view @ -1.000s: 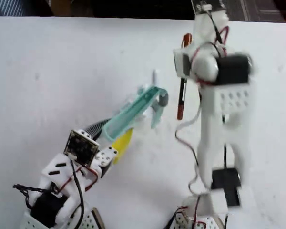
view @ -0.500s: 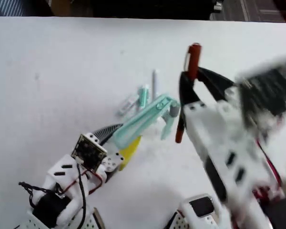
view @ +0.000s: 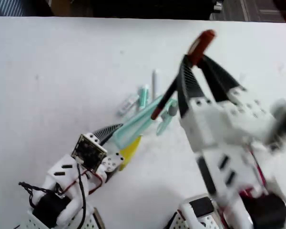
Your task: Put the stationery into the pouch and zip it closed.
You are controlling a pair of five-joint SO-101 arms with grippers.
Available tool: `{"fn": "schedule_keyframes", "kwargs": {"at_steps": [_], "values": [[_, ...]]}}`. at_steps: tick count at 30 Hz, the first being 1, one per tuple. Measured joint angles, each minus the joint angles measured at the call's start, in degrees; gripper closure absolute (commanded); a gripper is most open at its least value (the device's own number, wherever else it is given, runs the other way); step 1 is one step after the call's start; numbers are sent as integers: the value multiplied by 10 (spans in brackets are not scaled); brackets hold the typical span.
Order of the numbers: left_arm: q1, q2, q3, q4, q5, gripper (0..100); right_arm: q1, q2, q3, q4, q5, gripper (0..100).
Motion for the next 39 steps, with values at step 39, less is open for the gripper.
{"fn": "schedule_keyframes", "kwargs": {"at_steps": [39], "values": [[-38, 4, 1, -23, 1, 797, -263, -4, 106, 100, 275, 817]]}}
